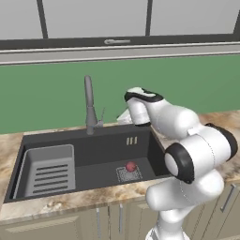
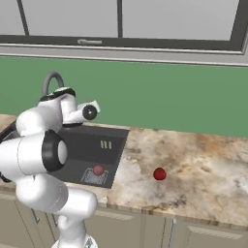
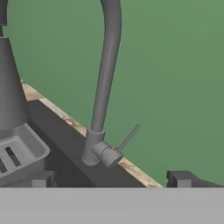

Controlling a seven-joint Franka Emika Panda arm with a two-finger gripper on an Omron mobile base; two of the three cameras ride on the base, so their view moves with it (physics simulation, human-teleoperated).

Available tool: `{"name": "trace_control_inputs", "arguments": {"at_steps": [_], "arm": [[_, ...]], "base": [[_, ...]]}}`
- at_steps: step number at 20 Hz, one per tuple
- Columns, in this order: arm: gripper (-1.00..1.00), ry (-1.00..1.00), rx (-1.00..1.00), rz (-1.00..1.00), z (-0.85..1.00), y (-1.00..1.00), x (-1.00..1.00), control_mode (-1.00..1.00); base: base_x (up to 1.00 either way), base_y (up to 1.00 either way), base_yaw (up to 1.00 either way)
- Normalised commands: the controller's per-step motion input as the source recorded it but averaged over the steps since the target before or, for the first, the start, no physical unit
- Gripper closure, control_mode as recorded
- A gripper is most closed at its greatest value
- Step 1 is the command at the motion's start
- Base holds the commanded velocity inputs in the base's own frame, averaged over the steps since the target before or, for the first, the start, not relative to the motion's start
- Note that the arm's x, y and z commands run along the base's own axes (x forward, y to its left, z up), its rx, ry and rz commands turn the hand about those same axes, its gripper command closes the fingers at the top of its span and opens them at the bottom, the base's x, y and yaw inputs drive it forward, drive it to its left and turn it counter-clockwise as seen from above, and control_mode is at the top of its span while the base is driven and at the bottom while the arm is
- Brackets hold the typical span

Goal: Turn on the sink faucet. Then move the onion from the counter to the sink. Turn off the sink. Move the vegetable from the sink to the pot next to the stove. Finally move the pot to the front left burner.

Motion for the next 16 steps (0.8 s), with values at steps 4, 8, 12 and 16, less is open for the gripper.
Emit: {"name": "trace_control_inputs", "arguments": {"at_steps": [4, 8, 12, 16], "arm": [[-1.00, 0.19, 0.00, -0.07, 0.03, -0.10, -0.32, -1.00], [-1.00, 0.21, 0.00, -0.09, 0.09, -0.10, -0.36, -1.00], [-1.00, 0.23, 0.00, -0.11, 0.07, -0.08, -0.35, -1.00], [-1.00, 0.25, 0.00, -0.12, 0.00, -0.01, -0.31, -1.00]], "base": [[0.00, 0.00, 0.00], [0.00, 0.00, 0.00], [0.00, 0.00, 0.00], [0.00, 0.00, 0.00]]}}
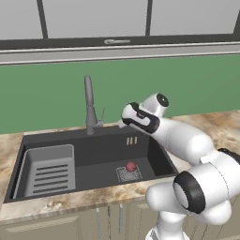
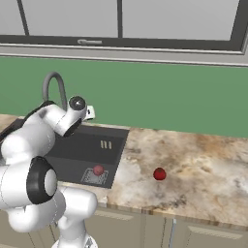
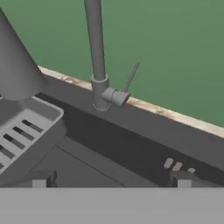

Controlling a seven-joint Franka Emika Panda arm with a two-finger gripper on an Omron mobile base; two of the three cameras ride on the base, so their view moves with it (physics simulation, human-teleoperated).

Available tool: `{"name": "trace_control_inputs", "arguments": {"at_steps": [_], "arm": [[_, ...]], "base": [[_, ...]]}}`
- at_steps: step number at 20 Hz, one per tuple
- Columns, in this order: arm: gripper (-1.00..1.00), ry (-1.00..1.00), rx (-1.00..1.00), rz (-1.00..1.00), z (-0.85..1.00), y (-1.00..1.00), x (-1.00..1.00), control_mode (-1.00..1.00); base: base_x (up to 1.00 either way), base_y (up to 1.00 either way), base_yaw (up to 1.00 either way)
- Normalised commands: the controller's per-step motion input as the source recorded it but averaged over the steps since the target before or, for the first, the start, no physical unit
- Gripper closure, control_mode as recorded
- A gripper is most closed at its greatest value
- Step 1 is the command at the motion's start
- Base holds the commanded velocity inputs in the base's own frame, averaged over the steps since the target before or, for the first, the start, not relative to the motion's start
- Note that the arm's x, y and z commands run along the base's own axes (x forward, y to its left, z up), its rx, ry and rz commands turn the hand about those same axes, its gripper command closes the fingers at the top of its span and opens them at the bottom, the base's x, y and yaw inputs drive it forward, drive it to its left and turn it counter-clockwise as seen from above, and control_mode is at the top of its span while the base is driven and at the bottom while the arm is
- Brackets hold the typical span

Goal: Turn on the sink faucet. Then move the onion from the counter to the sink. Turn off the sink. Move the vegetable from the sink to the pot next to the stove. Finally move the pot to the front left burner.

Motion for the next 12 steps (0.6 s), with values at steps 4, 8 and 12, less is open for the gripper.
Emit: {"name": "trace_control_inputs", "arguments": {"at_steps": [4, 8, 12], "arm": [[-1.00, 0.27, 0.00, -0.12, 0.00, -0.01, -0.24, -1.00], [-1.00, 0.23, 0.00, -0.13, -0.07, 0.00, -0.18, -1.00], [-1.00, 0.17, 0.00, -0.11, -0.29, -0.06, -0.16, -1.00]], "base": [[0.00, 0.00, 0.00], [0.00, 0.00, 0.00], [0.00, 0.00, 0.00]]}}
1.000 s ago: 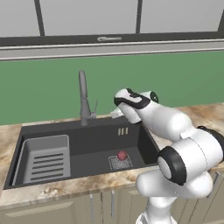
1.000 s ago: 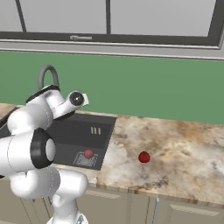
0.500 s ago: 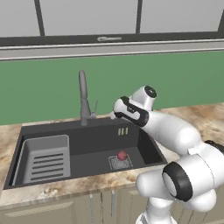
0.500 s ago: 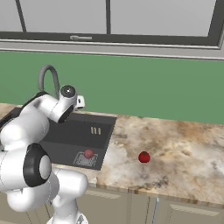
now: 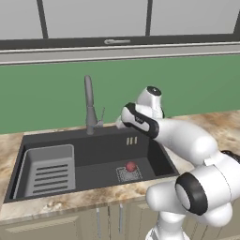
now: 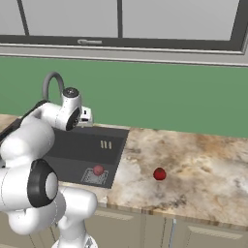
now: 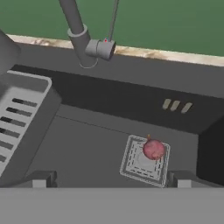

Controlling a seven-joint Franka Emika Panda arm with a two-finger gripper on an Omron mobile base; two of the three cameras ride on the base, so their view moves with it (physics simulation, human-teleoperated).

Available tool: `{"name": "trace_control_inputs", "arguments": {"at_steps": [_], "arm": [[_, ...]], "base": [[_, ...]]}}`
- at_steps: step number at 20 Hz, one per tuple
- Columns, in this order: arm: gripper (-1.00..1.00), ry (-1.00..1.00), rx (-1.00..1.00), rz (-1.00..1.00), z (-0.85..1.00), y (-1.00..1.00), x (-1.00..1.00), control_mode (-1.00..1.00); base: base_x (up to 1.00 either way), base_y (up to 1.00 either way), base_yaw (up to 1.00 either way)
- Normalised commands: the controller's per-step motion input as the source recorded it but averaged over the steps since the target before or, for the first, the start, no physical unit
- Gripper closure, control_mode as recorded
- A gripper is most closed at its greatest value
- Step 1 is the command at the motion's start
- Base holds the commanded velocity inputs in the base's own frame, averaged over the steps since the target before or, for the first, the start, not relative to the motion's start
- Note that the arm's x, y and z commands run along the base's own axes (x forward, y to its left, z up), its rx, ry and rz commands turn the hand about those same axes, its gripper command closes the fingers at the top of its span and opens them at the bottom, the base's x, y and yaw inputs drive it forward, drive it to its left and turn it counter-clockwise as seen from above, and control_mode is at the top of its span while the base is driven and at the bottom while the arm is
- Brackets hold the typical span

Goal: Turn on the sink faucet. Then move the onion from the counter to the sink. Turn off the sink. Move the vegetable from the sink to the pot next to the stove. Finally move the pot to the front left burner.

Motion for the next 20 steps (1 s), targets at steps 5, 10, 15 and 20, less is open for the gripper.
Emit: {"name": "trace_control_inputs", "arguments": {"at_steps": [5, 10, 15, 20], "arm": [[-1.00, 0.05, 0.00, -0.09, -0.44, -0.15, -0.18, -1.00], [-1.00, 0.00, -0.04, 0.00, -0.36, -0.11, 0.00, -1.00], [-1.00, 0.00, 0.00, -0.01, -0.37, -0.14, -0.01, -1.00], [-1.00, 0.00, 0.00, -0.05, -0.24, -0.19, -0.15, -1.00]], "base": [[0.00, 0.00, 0.00], [0.00, 0.00, 0.00], [0.00, 0.00, 0.00], [0.00, 0.00, 0.00]]}}
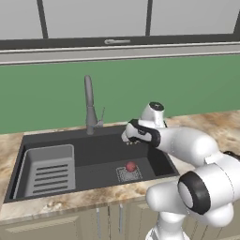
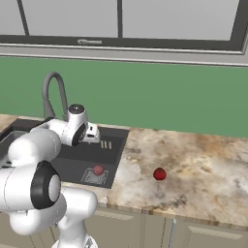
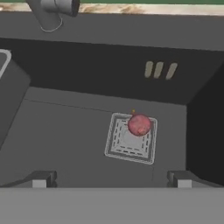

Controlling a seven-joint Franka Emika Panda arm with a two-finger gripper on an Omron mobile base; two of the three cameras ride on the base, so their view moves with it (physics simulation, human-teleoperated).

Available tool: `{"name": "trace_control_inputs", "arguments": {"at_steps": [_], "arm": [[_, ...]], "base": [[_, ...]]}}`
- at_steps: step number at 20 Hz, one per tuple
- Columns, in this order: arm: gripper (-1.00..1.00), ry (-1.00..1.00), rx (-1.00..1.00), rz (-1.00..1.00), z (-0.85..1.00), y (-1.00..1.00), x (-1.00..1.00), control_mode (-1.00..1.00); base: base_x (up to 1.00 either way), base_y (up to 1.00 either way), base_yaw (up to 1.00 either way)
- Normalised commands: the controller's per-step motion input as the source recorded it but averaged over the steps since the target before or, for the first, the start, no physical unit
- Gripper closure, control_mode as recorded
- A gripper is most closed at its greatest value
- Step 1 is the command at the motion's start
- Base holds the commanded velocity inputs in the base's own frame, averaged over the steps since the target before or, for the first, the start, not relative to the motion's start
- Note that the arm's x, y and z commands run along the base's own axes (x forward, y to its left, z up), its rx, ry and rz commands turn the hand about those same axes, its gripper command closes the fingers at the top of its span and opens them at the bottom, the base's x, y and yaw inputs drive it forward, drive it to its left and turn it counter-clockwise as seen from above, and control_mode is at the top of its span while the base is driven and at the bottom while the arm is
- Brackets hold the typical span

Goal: Turn on the sink faucet. Then move the onion from the counter to the sink. Turn off the sink. Move the vegetable from the sink to the pot next to the stove. Finally move the pot to the front left burner.

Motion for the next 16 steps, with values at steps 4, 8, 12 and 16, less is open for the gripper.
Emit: {"name": "trace_control_inputs", "arguments": {"at_steps": [4, 8, 12, 16], "arm": [[-1.00, 0.02, 0.00, -0.09, -0.21, -0.12, -0.15, -1.00], [-1.00, 0.05, 0.00, -0.13, -0.22, -0.02, -0.02, -1.00], [-1.00, 0.04, -0.02, -0.12, -0.26, 0.00, 0.00, -1.00], [-1.00, 0.01, -0.01, -0.09, -0.32, -0.04, 0.00, -1.00]], "base": [[0.00, 0.00, 0.00], [0.00, 0.00, 0.00], [0.00, 0.00, 0.00], [0.00, 0.00, 0.00]]}}
